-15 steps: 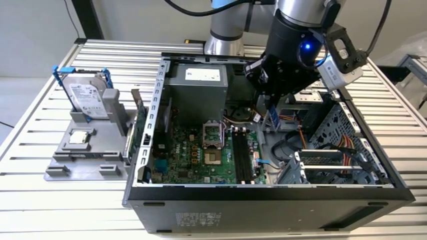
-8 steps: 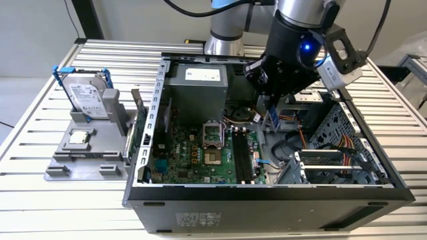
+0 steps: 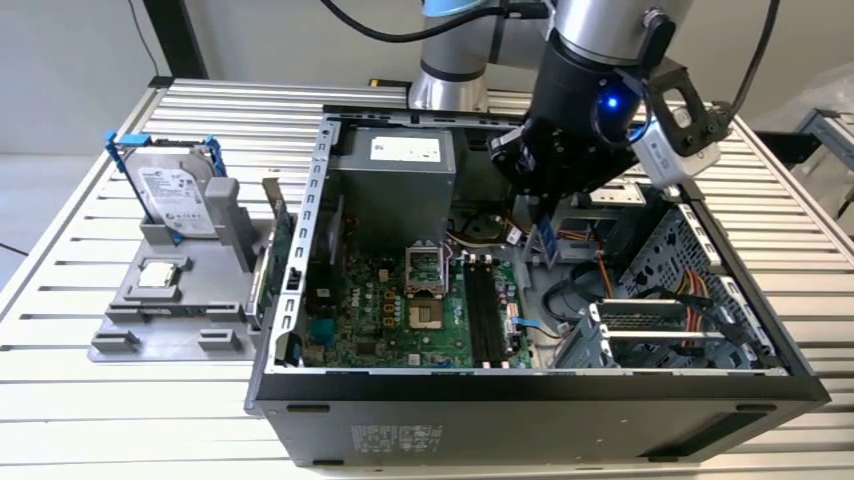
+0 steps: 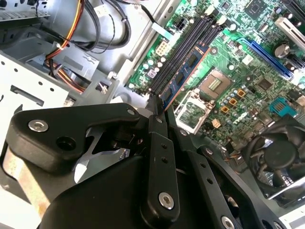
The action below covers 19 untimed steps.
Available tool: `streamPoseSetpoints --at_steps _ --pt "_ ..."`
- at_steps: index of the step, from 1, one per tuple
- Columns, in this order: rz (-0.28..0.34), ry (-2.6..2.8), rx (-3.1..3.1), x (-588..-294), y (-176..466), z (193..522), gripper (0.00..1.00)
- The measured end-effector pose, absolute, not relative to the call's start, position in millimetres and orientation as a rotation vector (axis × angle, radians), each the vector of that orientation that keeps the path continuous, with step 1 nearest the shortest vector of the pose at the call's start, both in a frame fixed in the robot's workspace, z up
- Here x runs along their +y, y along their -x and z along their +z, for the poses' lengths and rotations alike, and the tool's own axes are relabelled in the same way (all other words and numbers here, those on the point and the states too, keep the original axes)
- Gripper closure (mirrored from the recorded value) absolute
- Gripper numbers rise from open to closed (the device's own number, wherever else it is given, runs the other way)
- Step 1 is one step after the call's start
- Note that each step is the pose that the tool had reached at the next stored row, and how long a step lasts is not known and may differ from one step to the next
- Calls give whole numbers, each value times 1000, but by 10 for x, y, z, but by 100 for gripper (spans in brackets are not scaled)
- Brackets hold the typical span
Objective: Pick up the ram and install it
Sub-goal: 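Insert the ram into the slot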
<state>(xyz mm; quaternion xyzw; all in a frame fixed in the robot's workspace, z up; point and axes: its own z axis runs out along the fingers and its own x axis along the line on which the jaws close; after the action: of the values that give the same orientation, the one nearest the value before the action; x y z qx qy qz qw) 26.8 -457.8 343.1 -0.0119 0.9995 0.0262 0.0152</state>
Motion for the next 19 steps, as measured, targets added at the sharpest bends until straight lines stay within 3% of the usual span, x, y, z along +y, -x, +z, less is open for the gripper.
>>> streamPoseSetpoints --at_steps 19 --pt "82 37 3110 -4578 -274 3339 100"
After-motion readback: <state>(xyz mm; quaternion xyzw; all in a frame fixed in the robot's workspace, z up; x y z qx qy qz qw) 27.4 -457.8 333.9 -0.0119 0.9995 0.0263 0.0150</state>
